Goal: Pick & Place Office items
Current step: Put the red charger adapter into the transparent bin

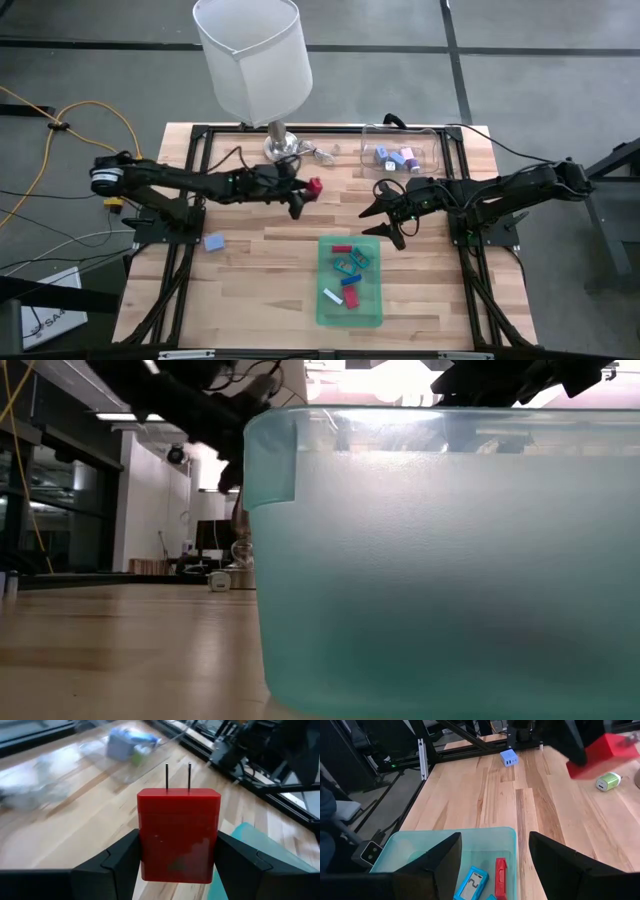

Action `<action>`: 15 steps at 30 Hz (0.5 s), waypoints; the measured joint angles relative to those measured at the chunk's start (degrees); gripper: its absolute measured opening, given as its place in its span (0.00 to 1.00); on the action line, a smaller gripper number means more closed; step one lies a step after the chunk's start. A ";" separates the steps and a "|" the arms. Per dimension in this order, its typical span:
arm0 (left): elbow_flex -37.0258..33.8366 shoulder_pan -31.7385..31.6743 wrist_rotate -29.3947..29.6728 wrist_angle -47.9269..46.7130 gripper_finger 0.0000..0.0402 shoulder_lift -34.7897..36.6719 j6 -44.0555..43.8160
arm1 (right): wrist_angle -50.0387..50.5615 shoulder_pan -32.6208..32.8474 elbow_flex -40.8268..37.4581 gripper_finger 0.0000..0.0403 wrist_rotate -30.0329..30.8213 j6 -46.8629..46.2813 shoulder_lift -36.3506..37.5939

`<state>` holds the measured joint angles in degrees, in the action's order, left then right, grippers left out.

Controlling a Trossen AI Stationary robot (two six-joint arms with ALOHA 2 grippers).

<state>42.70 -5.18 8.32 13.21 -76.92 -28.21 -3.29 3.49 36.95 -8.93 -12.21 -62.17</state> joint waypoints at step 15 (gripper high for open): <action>16.55 9.76 4.08 2.03 0.53 -12.16 10.41 | -0.11 0.00 0.00 0.55 0.00 0.00 0.00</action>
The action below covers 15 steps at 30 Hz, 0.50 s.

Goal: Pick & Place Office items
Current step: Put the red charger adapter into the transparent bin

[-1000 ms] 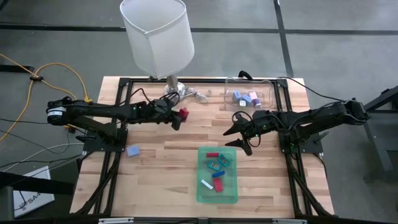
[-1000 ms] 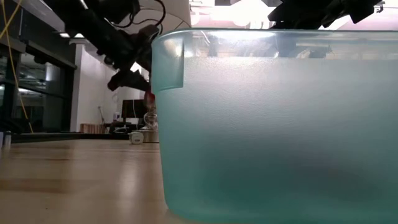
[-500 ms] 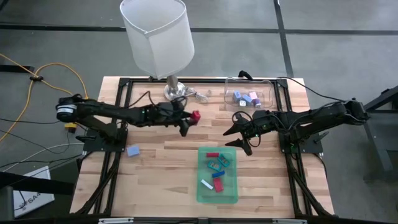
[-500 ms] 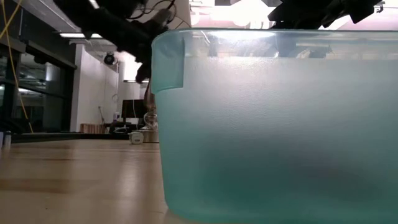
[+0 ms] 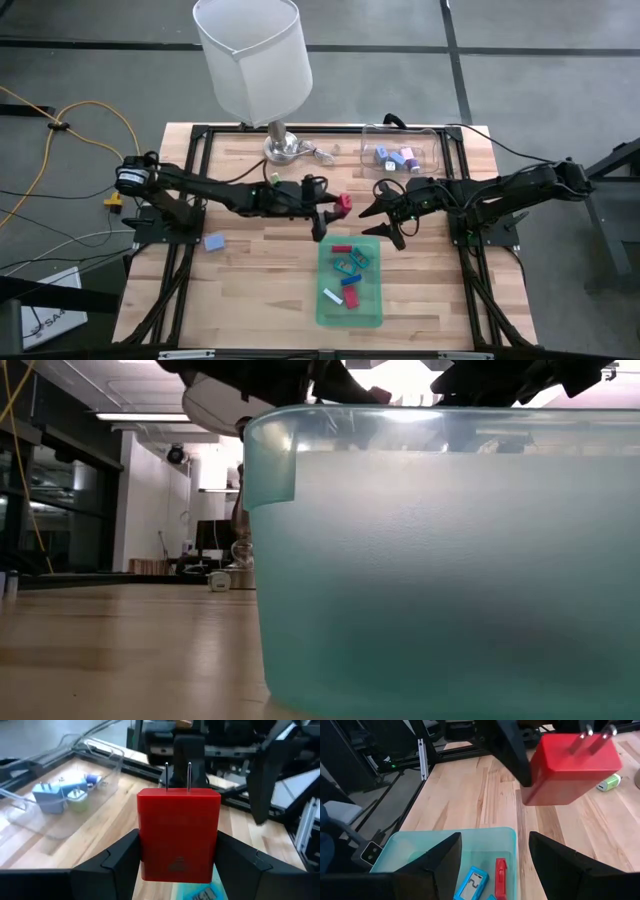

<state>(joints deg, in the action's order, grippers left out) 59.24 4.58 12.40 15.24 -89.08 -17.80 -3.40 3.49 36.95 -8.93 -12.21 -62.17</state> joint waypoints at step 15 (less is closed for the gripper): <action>0.02 0.48 0.07 0.83 0.53 0.02 1.35 | 0.07 0.01 0.00 0.55 0.00 0.01 0.00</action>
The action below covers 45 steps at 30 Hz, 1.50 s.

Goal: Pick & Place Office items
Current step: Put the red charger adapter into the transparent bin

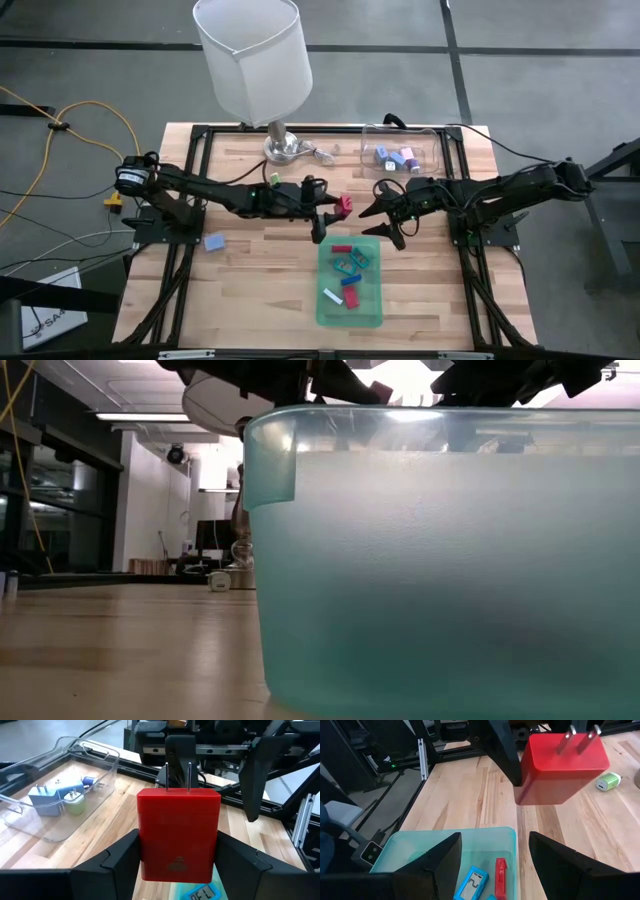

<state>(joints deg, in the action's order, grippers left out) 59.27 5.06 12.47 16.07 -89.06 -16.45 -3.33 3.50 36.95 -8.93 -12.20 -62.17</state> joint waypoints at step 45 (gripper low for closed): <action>0.00 0.00 -5.35 11.00 0.53 0.07 9.17 | -3.45 -0.01 0.00 0.55 7.52 0.34 0.00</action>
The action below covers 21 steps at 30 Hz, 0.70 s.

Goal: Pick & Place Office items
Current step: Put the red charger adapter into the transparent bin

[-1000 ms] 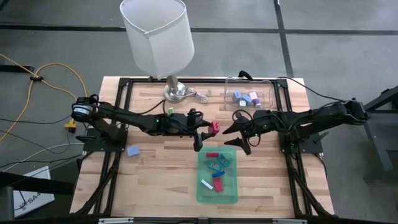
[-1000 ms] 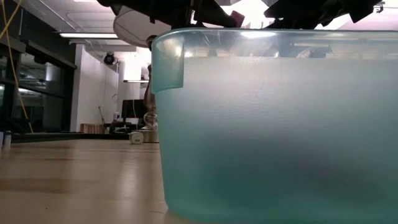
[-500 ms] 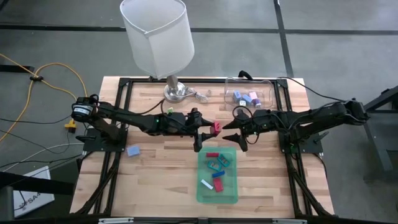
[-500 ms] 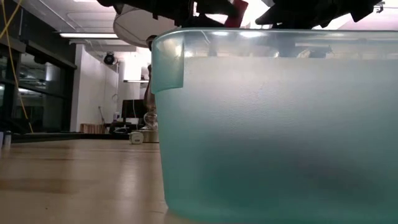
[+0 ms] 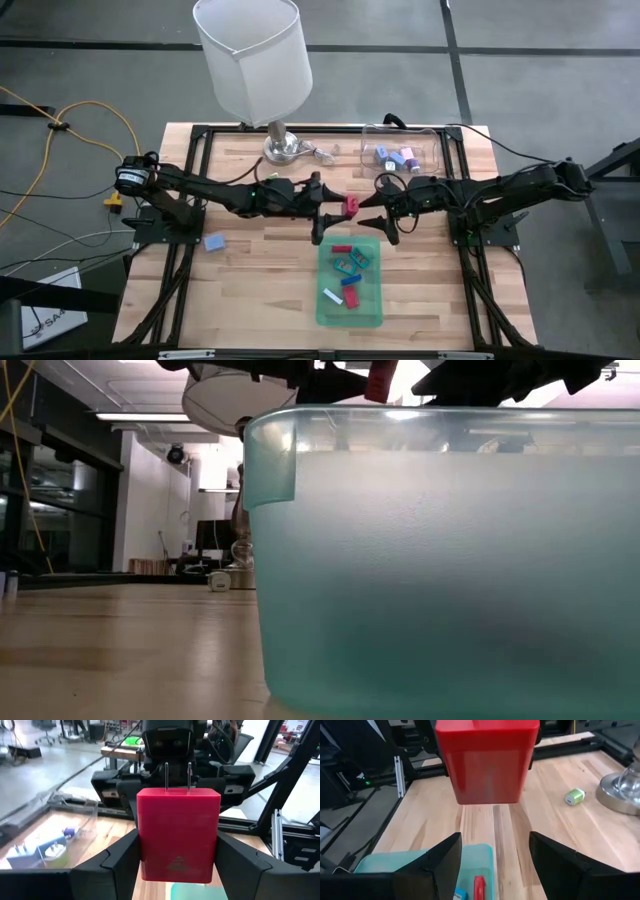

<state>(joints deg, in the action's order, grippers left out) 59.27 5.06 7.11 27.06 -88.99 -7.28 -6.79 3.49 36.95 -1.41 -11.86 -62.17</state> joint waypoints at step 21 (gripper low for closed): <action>0.00 0.00 -0.11 7.52 0.53 0.02 3.53 | -10.72 0.00 0.00 0.55 1.29 6.17 0.00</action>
<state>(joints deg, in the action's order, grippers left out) 59.27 5.06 7.01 34.58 -88.97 -3.75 -17.51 3.49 36.95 -0.11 -5.68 -62.17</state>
